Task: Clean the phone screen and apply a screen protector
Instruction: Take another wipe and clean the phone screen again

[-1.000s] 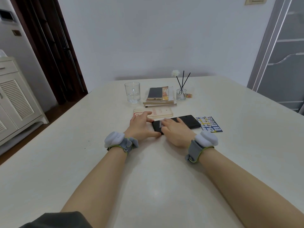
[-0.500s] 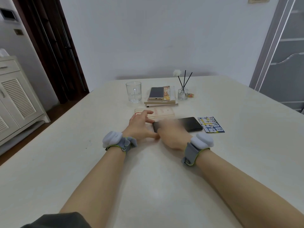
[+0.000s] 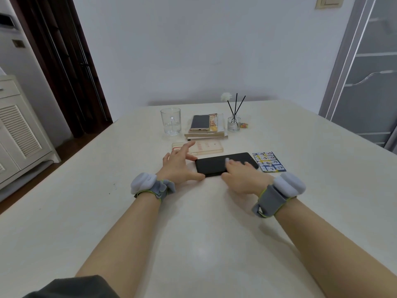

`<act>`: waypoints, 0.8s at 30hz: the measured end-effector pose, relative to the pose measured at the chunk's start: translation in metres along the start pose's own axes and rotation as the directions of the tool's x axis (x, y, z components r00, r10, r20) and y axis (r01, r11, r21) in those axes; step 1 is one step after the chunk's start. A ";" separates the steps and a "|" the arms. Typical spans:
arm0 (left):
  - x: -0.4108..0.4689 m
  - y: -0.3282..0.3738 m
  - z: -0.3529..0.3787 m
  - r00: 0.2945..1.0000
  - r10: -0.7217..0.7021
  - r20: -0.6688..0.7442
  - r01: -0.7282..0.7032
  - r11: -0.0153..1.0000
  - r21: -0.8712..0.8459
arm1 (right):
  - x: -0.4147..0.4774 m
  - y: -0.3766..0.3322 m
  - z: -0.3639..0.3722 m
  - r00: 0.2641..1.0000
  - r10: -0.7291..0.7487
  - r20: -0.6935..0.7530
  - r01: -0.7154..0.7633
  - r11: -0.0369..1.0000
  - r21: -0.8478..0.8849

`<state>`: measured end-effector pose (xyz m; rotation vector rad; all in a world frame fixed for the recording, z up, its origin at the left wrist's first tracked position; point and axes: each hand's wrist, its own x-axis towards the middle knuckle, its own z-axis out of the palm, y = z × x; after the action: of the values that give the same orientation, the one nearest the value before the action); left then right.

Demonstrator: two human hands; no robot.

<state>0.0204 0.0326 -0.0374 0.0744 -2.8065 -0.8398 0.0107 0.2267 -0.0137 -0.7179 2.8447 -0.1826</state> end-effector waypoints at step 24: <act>-0.007 0.004 -0.049 0.938 -0.306 0.163 0.314 0.555 -0.770 | 0.003 -0.079 -0.008 0.949 -0.242 -0.203 0.307 0.557 0.771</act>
<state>0.0383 0.0108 0.0035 0.4331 -2.1661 -2.0929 0.0419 0.1567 0.0070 -0.9103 2.2598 -1.4543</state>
